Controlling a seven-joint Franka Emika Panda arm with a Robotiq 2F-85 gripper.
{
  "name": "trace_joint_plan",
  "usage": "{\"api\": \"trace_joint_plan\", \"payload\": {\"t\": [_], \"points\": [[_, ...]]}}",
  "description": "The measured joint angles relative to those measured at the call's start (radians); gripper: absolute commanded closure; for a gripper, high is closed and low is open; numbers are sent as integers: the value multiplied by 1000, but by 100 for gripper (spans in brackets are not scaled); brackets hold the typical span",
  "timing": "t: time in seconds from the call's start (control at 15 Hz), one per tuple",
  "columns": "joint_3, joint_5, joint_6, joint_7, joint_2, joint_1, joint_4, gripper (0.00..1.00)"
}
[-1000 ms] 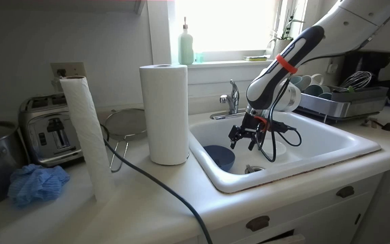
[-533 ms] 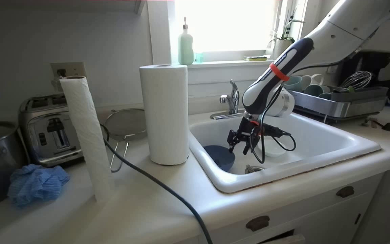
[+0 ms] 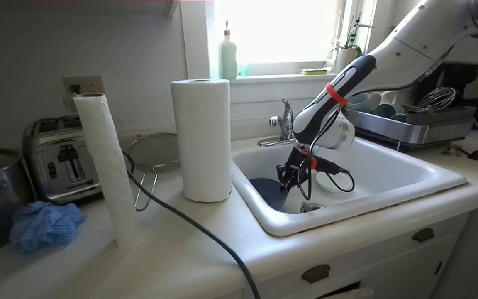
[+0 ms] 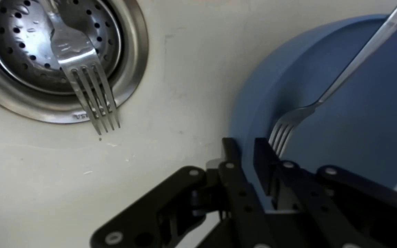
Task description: Move the bowl from the sink to the plate rack
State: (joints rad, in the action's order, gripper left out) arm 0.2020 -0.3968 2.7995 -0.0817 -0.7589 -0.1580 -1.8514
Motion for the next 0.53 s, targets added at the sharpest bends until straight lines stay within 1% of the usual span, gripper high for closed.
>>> {"api": "trace_joint_plan", "payload": {"t": [0.27, 0.53], "points": [[6, 0, 4, 0, -24, -9, 12, 99], [-12, 0, -25, -2, -11, -11, 12, 99]]}}
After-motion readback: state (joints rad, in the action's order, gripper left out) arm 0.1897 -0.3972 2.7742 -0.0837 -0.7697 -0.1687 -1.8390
